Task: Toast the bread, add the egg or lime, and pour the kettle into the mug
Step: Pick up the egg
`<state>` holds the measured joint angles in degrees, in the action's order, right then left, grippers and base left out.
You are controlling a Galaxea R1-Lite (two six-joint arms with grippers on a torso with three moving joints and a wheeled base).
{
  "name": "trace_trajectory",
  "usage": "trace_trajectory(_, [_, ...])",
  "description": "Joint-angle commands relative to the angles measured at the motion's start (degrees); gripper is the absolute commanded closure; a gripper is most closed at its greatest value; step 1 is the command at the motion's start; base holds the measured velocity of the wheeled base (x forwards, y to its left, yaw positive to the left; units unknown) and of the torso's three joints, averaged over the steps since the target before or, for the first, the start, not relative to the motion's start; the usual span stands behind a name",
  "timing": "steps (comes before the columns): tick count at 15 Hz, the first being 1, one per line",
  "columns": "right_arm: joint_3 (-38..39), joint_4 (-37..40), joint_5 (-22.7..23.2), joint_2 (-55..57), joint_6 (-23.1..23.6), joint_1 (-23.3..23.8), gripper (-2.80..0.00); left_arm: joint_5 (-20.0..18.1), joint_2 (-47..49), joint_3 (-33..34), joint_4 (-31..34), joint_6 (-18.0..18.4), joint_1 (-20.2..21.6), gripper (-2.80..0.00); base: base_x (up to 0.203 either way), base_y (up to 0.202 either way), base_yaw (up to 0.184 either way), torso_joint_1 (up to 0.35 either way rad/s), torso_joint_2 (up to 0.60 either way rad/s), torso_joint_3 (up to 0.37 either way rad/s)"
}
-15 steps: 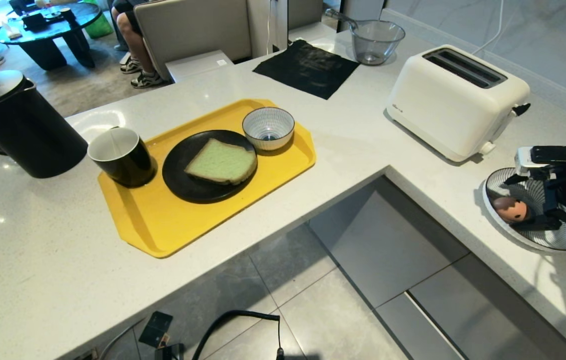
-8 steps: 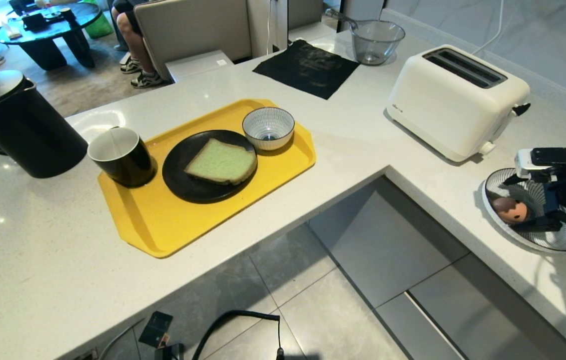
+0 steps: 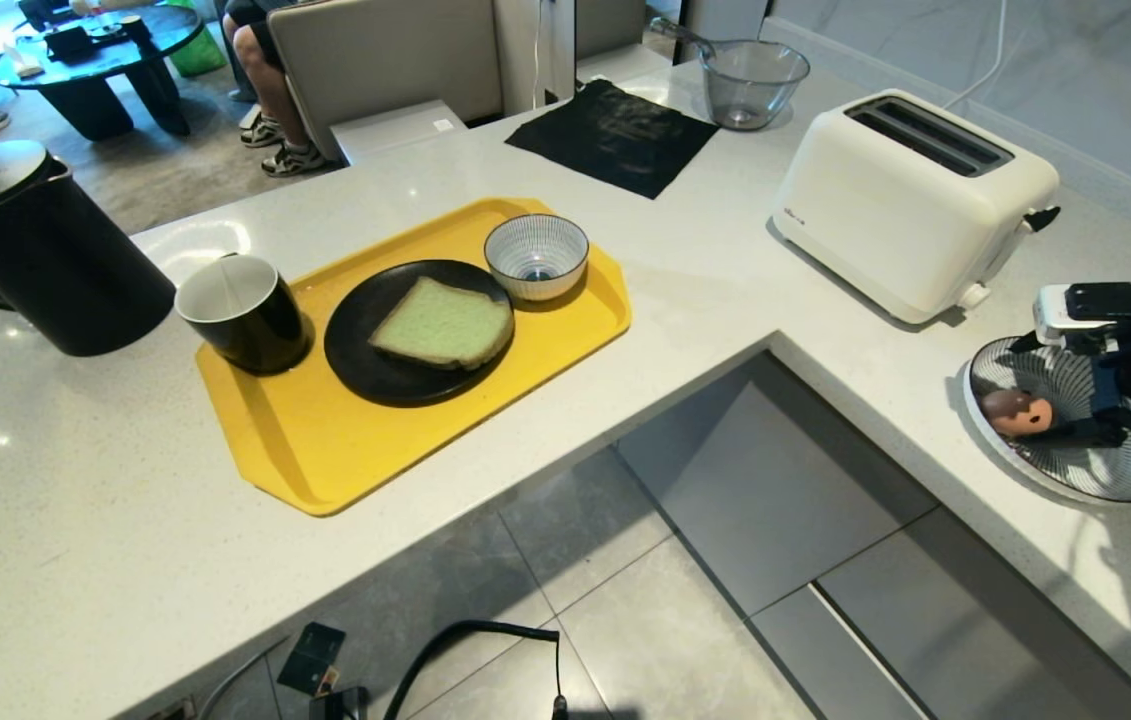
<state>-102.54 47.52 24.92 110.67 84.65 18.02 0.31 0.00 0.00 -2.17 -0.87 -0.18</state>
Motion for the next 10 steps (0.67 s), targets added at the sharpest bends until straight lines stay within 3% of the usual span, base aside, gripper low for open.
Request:
trace_trajectory(1, [0.31, 0.29, -0.32, -0.01, 0.51, 0.00, -2.80, 0.04, 0.00, 0.79, -0.03, -0.01, 0.01, 0.00, 0.000, 0.000, 0.000, 0.000, 0.00, 0.000])
trace_trajectory(10, [1.20, 0.29, -0.31, 0.60, 1.92, -0.26, -2.80, 0.04, 0.00, 0.79, -0.03, -0.01, 0.01, 0.00, 0.000, 0.000, 0.000, 0.000, 0.00, 0.000])
